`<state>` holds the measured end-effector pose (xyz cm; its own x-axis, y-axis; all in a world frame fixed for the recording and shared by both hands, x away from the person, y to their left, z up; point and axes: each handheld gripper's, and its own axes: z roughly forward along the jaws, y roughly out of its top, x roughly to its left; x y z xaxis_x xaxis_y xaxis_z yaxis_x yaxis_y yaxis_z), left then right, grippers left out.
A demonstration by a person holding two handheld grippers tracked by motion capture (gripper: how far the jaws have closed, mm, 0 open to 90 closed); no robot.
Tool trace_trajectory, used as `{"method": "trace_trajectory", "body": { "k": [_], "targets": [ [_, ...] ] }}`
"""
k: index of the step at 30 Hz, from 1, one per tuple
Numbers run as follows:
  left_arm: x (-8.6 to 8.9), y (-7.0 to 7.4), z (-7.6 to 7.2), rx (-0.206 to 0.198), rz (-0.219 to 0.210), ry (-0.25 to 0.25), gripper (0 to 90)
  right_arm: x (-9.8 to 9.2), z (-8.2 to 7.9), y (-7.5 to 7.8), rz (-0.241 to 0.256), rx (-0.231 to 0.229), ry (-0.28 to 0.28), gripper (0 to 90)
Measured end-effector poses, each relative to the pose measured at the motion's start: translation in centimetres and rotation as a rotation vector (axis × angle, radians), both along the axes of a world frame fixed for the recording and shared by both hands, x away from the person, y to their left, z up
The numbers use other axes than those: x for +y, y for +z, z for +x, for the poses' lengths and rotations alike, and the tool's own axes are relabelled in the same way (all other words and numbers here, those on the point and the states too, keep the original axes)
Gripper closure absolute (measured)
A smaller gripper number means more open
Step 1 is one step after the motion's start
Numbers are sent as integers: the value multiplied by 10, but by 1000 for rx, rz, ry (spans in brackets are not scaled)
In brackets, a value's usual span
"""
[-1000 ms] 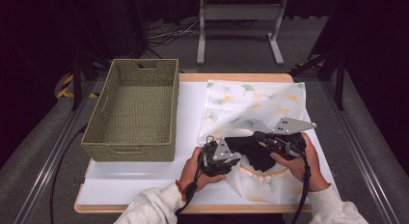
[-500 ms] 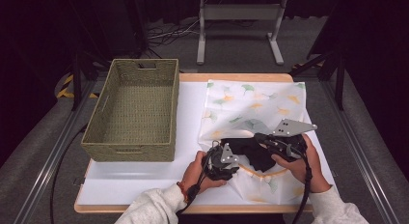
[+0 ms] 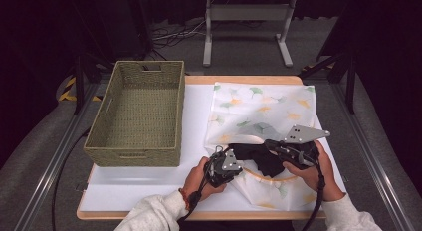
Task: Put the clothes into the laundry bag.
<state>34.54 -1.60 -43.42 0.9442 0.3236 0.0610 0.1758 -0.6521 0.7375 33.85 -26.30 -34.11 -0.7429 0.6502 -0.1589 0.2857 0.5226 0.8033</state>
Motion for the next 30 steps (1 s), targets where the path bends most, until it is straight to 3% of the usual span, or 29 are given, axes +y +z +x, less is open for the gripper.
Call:
{"method": "trace_trajectory", "body": {
  "k": [14,20,21,22,25,28,30],
  "targets": [
    [40,9,-30,-41,-23,-10,899,2,-12,-9,-51,35,59,874],
    [51,7,-38,-47,-22,-9,899,-5,-15,-7,-46,-2,13,763],
    [53,8,-39,-43,-27,-6,899,-6,-15,-7,-48,-9,-3,705],
    [56,8,-40,-46,-35,-10,899,-8,-15,-10,-58,-11,-33,669],
    [58,9,-41,-49,-38,-5,899,-9,-15,-15,-77,-3,-45,626],
    [61,9,-41,-46,-39,-4,898,-9,-14,-23,-135,-9,-77,567],
    [62,9,-41,-42,-39,-4,898,-9,-12,-27,-147,13,-79,496]
  ]
}}
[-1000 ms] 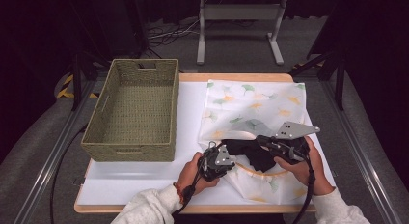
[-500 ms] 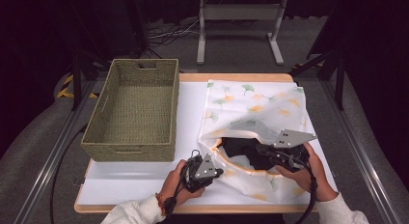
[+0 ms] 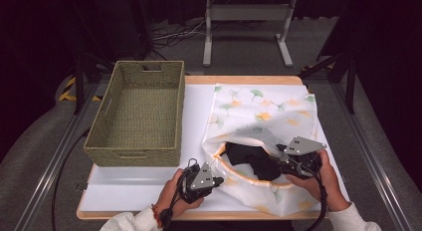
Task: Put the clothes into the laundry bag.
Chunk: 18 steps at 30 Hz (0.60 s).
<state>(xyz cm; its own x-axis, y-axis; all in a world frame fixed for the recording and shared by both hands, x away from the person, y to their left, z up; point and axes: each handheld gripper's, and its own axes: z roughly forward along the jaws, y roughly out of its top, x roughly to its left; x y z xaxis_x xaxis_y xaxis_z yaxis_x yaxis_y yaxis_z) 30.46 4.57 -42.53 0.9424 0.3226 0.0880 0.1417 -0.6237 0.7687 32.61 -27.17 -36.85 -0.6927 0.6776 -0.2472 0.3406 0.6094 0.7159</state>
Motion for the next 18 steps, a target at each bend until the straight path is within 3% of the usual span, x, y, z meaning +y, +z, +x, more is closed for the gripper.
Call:
{"method": "trace_trajectory", "body": {
  "k": [4,6,8,11,12,13,14,18],
  "targets": [
    [3,0,-1,8,7,-4,898,6,0,-3,-52,1,7,426],
    [4,-1,-1,11,4,-8,898,11,4,-6,-121,-29,-21,447],
    [6,-3,-2,16,9,-7,898,12,6,-7,-124,-26,-25,468],
    [10,-5,-4,22,24,-12,898,16,12,-10,-152,-35,-38,582],
    [12,-7,-5,31,26,-9,898,17,13,-10,-150,-36,-21,712],
    [12,-7,-5,31,26,-9,898,17,13,-10,-150,-36,-21,712],
    [13,-8,-5,35,31,-7,898,17,14,-8,-141,-41,-11,791],
    [17,-12,-5,46,45,-2,898,16,13,-2,-100,-31,12,844]
  ]
}}
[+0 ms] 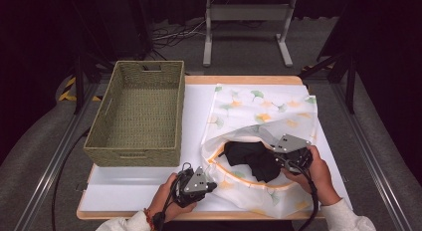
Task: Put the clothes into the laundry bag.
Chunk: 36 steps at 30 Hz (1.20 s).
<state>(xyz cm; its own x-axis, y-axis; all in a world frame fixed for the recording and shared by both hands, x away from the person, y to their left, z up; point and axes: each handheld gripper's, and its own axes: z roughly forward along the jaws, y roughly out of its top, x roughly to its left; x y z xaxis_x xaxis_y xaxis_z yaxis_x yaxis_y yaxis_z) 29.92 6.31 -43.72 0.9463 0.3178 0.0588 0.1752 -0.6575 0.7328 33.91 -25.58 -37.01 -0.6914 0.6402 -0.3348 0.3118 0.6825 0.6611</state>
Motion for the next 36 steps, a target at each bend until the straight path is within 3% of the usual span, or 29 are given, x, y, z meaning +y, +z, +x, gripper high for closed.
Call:
{"method": "trace_trajectory", "body": {
  "k": [1,8,12,15,24,29,32,36],
  "targets": [
    [2,-1,-1,4,1,2,898,-1,-1,5,37,-2,9,860],
    [10,2,-3,9,-12,13,884,-5,-6,20,125,-40,31,882],
    [15,18,-1,-4,-87,31,819,-8,-9,29,180,-67,47,883],
    [11,26,0,-34,-102,24,815,-7,-11,34,200,-72,57,883],
    [-47,31,16,-101,-87,-39,753,8,-11,37,195,-67,100,883],
    [-78,18,37,-130,-57,-22,760,11,-11,31,174,-32,113,883],
    [-94,12,48,-145,-42,0,838,8,-12,27,169,-15,115,883],
    [-102,14,53,-113,-42,-7,833,7,-15,27,162,-10,121,883]
  ]
}}
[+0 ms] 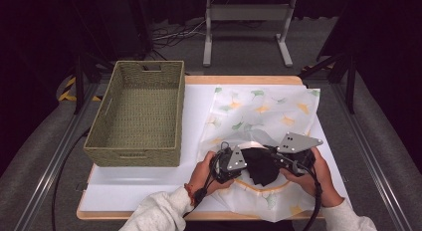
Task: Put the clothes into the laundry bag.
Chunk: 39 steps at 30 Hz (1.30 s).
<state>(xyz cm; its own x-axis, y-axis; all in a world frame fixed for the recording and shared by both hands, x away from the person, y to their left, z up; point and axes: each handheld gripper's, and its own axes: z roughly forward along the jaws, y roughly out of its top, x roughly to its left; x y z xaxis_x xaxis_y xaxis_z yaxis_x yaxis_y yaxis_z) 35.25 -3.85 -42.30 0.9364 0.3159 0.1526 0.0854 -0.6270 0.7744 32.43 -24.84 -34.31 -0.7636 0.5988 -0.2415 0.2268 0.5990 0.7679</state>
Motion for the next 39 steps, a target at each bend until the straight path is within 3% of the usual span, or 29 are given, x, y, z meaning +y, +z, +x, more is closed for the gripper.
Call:
{"method": "trace_trajectory", "body": {
  "k": [3,5,13,15,20,24,26,28,30,32,33,35,37,39],
  "targets": [
    [-6,-4,3,-10,7,8,820,-1,-1,0,-3,1,1,883],
    [-8,-8,5,-50,8,34,887,-1,-1,0,-2,4,-3,883],
    [-10,-18,18,-73,23,137,899,-2,4,-6,-16,44,-15,882],
    [-11,-18,22,-64,23,165,899,-2,4,-7,-19,50,-13,883],
    [-15,-17,29,-64,36,192,899,0,3,-7,-25,56,-2,883],
    [-14,-15,27,-33,17,166,899,0,3,-6,-22,55,-9,883],
    [-13,-11,20,-2,-10,95,899,-2,4,-6,-21,54,-14,883],
    [-14,-10,16,-1,-12,75,899,-3,5,-6,-21,57,-17,883],
    [-16,-7,7,0,-18,4,899,-3,5,-6,-21,57,-20,883],
    [-21,-8,-4,10,4,-62,899,-3,4,-5,-23,57,-18,882],
    [-21,-8,-4,10,4,-62,899,-2,4,-5,-24,58,-16,883],
    [-28,-13,-10,14,41,-123,899,-2,4,-6,-27,62,-13,882],
    [-36,-20,-10,9,88,-121,899,0,4,-6,-33,65,-9,882],
    [-37,-24,-6,20,82,-88,899,0,4,-6,-35,66,-10,883]
  ]
}}
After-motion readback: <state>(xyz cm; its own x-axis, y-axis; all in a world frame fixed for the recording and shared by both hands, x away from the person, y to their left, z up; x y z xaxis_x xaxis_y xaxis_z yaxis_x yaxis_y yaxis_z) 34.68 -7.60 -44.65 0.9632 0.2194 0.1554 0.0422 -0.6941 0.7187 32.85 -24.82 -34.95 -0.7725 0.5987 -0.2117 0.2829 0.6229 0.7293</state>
